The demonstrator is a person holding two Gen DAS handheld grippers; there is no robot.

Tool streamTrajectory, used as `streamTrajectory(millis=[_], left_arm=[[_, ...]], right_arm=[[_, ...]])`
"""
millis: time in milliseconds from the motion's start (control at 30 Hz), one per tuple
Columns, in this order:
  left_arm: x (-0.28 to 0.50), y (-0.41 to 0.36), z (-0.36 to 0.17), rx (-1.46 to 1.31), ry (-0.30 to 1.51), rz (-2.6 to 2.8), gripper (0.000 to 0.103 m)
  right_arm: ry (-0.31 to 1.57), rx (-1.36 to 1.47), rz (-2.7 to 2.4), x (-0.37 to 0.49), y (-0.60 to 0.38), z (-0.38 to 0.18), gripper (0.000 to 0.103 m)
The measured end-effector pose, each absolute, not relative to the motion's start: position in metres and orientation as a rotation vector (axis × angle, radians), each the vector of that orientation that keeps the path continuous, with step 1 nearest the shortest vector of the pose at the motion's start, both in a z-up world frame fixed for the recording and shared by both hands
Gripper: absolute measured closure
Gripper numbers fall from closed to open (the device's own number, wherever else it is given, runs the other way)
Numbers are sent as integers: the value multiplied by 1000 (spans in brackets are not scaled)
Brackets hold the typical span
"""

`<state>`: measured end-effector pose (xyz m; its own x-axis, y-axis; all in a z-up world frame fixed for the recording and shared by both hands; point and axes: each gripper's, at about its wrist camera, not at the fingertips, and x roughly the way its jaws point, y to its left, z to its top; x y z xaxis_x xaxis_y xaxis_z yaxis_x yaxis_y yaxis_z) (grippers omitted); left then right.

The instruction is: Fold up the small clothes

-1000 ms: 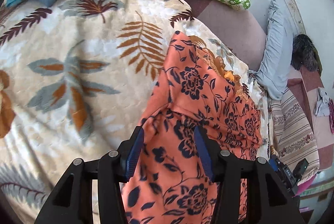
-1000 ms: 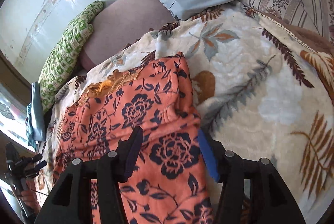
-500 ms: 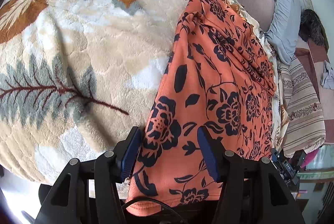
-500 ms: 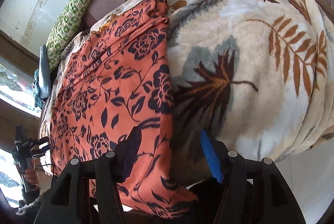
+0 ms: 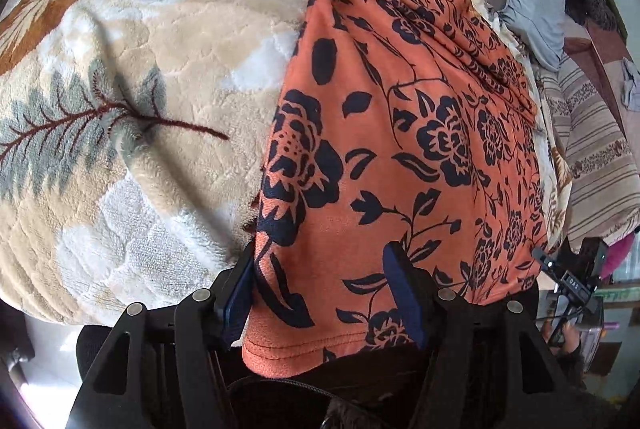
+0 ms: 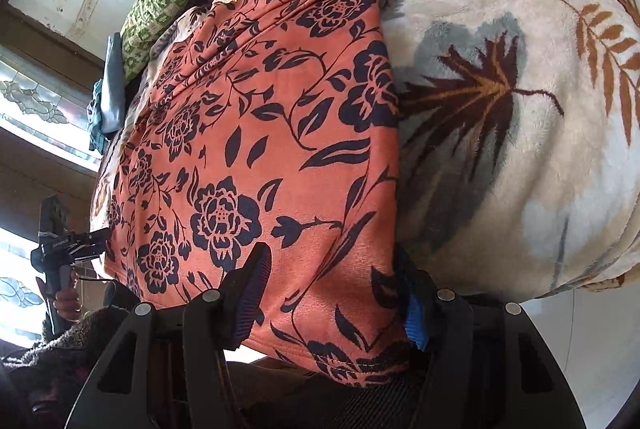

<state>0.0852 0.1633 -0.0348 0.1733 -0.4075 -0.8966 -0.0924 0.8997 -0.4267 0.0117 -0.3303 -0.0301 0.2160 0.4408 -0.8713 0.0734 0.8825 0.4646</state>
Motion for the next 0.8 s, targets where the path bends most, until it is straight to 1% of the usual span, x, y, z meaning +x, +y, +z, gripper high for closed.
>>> streamTrajectory(millis=[133, 167, 200, 233, 267, 333, 467, 600, 667, 700, 767, 800], left_arm=[[83, 157, -36, -432, 1389, -285, 43], [83, 156, -37, -439, 1388, -293, 46], [82, 155, -38, -430, 1385, -291, 48], [82, 155, -39, -415, 1381, -286, 60], [82, 154, -40, -406, 1381, -280, 78], [82, 155, -46, -421, 1394, -271, 96], [81, 159, -45, -473, 1371, -267, 97], [81, 164, -38, -554, 1336, -308, 97], [83, 164, -37, -559, 1337, -317, 97], [85, 163, -39, -557, 1347, -313, 97], [88, 161, -46, -556, 1378, -317, 96], [89, 159, -50, -550, 1395, -309, 96]], right_arm=[[1359, 418, 317, 10, -324, -33, 45], [1364, 396, 326, 10, -322, -34, 46], [1365, 371, 327, 10, -320, -34, 50], [1366, 347, 325, 10, -318, -35, 55], [1364, 324, 318, 10, -318, -35, 59], [1365, 283, 296, 10, -320, -36, 88], [1357, 359, 331, 8, -329, -36, 94], [1352, 540, 364, 8, -344, -40, 95], [1377, 527, 357, 10, -343, -46, 93], [1388, 519, 361, 10, -342, -48, 91], [1388, 488, 359, 12, -339, -49, 91], [1387, 462, 357, 13, -337, -48, 95]])
